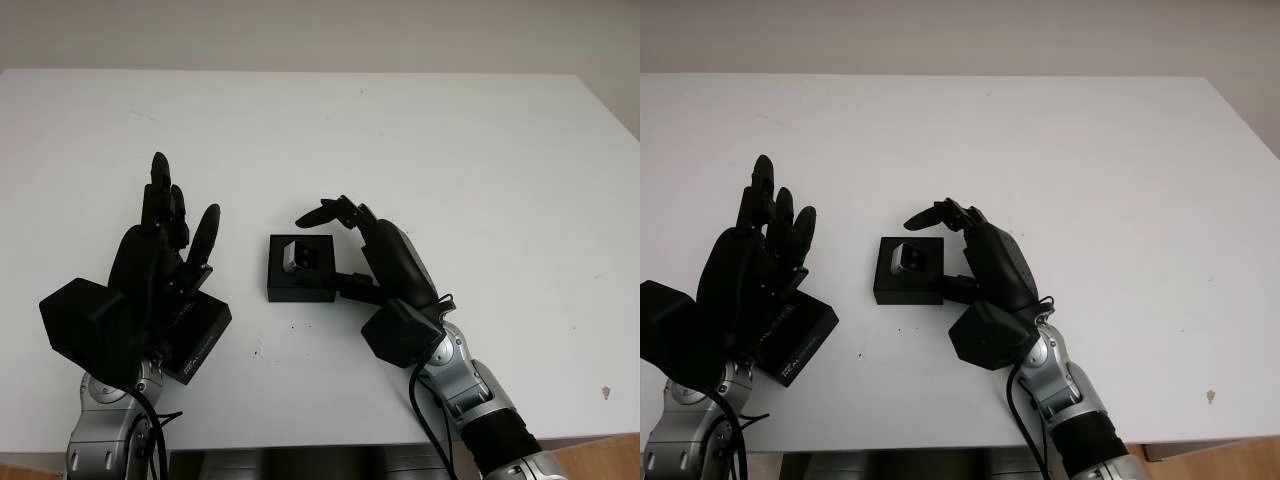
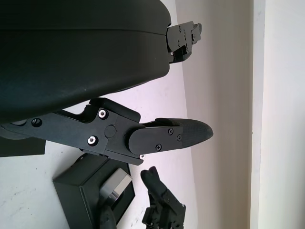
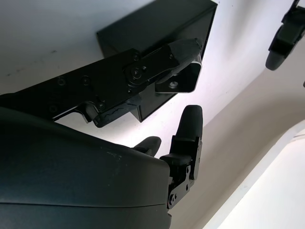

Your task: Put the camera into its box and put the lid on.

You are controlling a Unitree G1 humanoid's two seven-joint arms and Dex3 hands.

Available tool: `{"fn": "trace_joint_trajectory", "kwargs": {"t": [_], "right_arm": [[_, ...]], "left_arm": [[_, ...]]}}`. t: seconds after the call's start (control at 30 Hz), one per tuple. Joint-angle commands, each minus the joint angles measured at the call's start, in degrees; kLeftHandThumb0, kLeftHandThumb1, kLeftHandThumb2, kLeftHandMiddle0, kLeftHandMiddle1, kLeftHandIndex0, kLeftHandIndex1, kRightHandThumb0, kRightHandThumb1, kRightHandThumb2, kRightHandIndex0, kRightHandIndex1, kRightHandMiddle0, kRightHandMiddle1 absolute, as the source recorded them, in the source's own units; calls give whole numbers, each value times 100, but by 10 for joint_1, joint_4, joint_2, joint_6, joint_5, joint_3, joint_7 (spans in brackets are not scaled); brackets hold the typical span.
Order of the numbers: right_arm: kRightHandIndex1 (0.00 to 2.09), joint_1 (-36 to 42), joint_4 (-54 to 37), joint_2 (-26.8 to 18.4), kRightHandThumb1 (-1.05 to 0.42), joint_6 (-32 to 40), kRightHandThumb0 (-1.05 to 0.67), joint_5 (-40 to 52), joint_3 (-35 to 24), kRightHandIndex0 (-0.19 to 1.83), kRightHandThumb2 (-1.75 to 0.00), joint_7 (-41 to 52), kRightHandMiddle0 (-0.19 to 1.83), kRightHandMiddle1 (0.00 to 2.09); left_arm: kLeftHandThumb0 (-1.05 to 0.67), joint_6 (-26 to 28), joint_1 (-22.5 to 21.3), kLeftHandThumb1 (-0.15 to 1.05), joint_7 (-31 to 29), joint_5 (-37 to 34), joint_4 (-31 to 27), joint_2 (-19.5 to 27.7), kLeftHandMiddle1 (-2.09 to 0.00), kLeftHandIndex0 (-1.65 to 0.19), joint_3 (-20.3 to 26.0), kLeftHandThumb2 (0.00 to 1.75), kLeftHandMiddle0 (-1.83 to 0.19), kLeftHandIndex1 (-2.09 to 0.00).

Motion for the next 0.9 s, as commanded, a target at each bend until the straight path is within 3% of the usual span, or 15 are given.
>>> {"fn": "trace_joint_trajectory", "kwargs": {"t": [0.0,0.43,0.87], "right_arm": [[62,5,-4,-7,-88,-8,-57,-5,4,15,-5,-1,28,115],[62,6,6,-32,-89,-36,-59,-56,25,13,-6,-22,28,111],[77,-7,30,-46,-93,-56,-53,-132,45,16,-6,-119,38,114]], "left_arm": [[-53,-6,-1,105,1,0,-4,0,0,19,2,45,19,0],[-51,1,11,105,5,0,-18,0,-1,19,5,45,19,0],[-52,0,16,105,3,0,-20,1,-3,19,6,44,19,0]]}}
